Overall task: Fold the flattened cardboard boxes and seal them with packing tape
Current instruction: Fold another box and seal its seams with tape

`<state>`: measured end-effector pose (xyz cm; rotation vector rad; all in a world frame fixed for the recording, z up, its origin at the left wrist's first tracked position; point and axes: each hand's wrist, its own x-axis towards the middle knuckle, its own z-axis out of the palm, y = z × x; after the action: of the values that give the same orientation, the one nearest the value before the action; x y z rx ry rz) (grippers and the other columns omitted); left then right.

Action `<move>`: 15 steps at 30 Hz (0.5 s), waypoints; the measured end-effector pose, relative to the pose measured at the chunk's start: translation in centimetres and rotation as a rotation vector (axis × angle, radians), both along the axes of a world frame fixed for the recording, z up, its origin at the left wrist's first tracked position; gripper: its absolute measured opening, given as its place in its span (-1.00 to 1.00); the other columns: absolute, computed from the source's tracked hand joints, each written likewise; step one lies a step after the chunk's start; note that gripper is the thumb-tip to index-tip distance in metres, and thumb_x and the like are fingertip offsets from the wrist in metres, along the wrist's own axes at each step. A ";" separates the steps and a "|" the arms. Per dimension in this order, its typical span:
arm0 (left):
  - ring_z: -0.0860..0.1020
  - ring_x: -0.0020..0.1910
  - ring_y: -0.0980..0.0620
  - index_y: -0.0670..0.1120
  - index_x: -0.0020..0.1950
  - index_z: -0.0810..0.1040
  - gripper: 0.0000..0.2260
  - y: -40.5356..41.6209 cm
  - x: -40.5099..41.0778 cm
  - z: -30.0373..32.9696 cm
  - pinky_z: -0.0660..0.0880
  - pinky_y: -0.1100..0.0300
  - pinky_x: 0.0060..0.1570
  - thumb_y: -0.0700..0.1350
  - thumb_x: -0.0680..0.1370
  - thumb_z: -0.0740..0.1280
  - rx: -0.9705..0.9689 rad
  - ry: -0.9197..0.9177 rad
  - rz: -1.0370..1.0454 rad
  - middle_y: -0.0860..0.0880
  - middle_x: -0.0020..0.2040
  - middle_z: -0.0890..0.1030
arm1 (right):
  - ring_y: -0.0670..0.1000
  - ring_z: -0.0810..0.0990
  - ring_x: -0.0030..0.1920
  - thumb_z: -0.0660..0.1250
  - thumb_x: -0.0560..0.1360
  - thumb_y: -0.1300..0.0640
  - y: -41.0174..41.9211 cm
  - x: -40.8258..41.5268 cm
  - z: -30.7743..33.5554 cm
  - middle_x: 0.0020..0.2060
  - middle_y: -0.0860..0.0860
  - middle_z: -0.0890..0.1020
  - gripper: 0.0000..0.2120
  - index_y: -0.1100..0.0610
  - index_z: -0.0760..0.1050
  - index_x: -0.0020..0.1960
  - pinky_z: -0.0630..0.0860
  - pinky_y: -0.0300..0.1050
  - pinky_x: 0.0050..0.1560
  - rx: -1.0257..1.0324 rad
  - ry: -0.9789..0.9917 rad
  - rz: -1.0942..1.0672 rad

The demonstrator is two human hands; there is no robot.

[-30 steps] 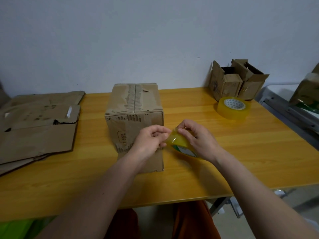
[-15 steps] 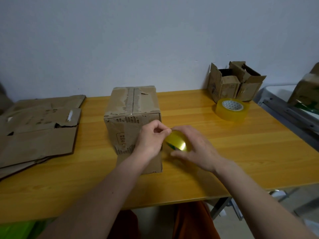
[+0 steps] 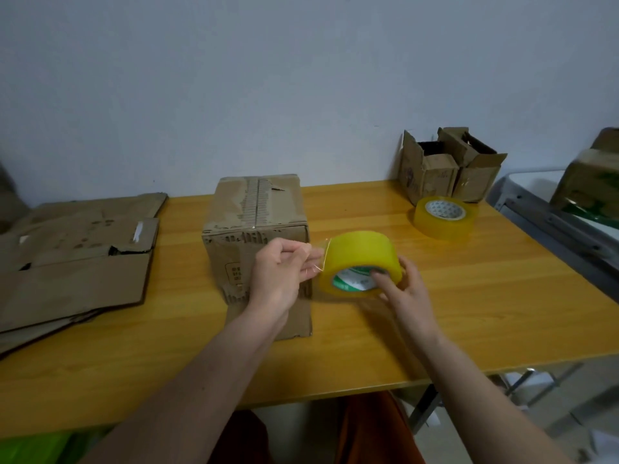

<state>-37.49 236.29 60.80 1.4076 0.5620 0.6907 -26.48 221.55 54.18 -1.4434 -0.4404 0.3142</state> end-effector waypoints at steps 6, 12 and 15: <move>0.68 -0.12 -0.02 -0.21 -0.07 0.54 -0.94 1.0 -1.8 1.6 0.62 0.19 -0.11 -0.26 0.58 0.30 -0.205 -0.058 -0.069 -0.16 -0.13 0.69 | 0.26 0.60 0.13 0.51 0.36 0.18 2.5 -2.1 1.6 0.10 0.25 0.61 -0.49 0.25 0.46 0.25 0.61 0.06 0.03 0.311 0.178 0.038; 0.59 -0.09 0.08 -0.09 -0.14 0.51 -0.89 1.7 -3.7 0.5 0.55 0.09 0.11 -0.20 0.59 0.31 -0.071 0.029 0.038 0.00 -0.13 0.58 | 0.19 0.54 0.18 0.39 0.44 0.39 3.1 -2.4 3.6 0.19 0.13 0.54 -0.52 0.02 0.46 0.28 0.63 0.07 -0.02 0.156 -0.124 -0.086; 0.60 -0.22 0.03 -0.10 -0.11 0.51 -0.91 1.8 -4.3 0.4 0.54 0.10 -0.02 -0.23 0.59 0.30 -0.093 -0.016 0.088 -0.04 -0.25 0.62 | 0.04 0.49 0.23 0.38 0.35 0.20 3.1 -2.9 4.3 0.25 -0.02 0.50 -0.41 -0.04 0.39 0.36 0.52 0.09 0.17 0.000 -0.328 -0.194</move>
<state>-41.75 238.10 61.18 1.2956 0.6385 0.7358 -29.40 224.69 58.52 -1.5293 -0.5587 -0.0809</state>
